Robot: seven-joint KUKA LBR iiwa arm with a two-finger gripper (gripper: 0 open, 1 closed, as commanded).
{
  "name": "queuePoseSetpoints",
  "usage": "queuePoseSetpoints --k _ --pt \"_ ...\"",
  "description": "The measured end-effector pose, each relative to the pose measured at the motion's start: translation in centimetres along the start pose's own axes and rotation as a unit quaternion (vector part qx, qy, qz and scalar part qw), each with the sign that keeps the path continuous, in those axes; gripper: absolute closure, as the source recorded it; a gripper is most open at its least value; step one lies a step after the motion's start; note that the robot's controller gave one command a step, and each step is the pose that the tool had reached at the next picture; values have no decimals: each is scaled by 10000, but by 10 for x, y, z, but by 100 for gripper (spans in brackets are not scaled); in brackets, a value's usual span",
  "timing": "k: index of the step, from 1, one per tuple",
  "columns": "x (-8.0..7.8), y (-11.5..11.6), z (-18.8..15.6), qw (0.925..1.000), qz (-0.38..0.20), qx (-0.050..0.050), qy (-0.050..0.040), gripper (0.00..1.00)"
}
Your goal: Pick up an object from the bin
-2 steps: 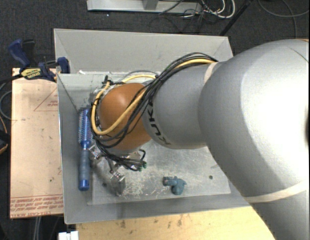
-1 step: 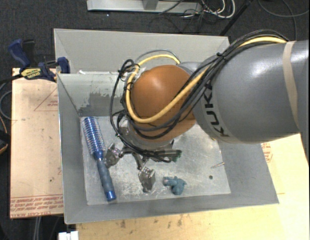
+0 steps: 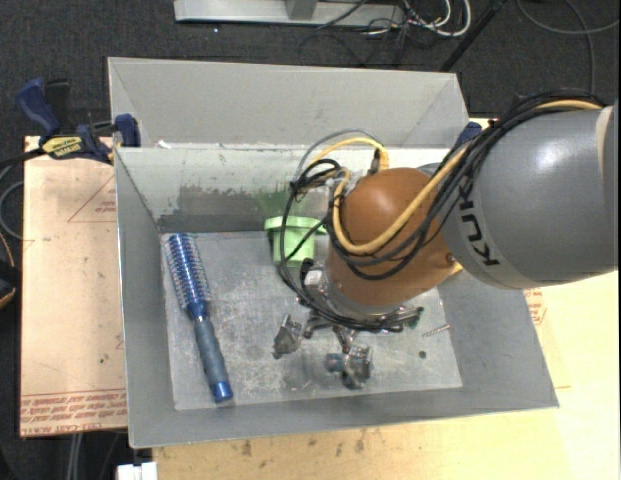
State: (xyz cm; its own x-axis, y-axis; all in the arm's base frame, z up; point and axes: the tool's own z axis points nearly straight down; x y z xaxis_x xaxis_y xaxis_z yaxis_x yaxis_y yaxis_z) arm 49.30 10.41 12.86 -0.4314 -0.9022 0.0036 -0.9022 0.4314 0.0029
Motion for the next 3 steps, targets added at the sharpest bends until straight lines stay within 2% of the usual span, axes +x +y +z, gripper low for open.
queuePoseSetpoints --k 1,2,3 --pt "27 -9 -6 9969 -789 11 -15 0" --pt "68 -40 28 9999 110 2 -13 0" --pt "76 -22 36 9958 -912 3 -16 0"
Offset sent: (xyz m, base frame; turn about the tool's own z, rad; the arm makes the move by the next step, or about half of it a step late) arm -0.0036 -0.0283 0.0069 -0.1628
